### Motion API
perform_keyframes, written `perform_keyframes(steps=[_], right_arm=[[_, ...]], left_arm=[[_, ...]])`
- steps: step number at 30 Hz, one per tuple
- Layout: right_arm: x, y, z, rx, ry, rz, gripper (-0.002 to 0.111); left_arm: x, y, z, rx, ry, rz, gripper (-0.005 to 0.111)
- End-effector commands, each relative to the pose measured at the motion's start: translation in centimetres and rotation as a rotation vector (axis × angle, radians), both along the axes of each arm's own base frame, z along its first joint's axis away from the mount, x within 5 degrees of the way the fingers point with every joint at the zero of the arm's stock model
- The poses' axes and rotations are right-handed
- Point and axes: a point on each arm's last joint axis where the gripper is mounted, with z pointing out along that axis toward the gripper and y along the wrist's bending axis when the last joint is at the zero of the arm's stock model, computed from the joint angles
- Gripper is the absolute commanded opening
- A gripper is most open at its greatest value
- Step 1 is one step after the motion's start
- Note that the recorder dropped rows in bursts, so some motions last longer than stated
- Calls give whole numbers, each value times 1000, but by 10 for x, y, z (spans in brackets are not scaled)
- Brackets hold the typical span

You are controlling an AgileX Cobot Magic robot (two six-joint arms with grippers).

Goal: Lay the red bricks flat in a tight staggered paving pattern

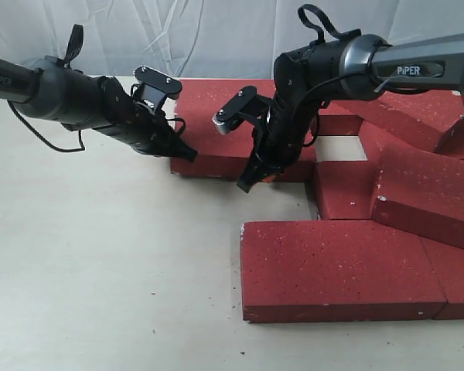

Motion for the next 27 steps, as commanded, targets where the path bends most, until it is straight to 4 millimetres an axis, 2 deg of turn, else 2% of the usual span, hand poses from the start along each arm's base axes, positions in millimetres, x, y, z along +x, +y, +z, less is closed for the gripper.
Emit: perform_keyframes(steps=[1, 5, 12, 22, 27], right_arm=[[14, -5, 6, 6, -129, 9, -1], [16, -2, 7, 50, -157, -7, -1], [12, -4, 6, 30, -105, -12, -1], [-8, -12, 52, 11, -25, -30, -1], [-15, -18, 50, -41, 43, -26, -1]], left_arm=[[-10, -14, -3, 12, 59, -60, 0], [-12, -9, -6, 63, 93, -108, 0], [-8, -2, -5, 55, 80, -78, 0], [-3, -3, -2, 29, 21, -44, 0], [-1, -4, 0, 17, 12, -33, 0]])
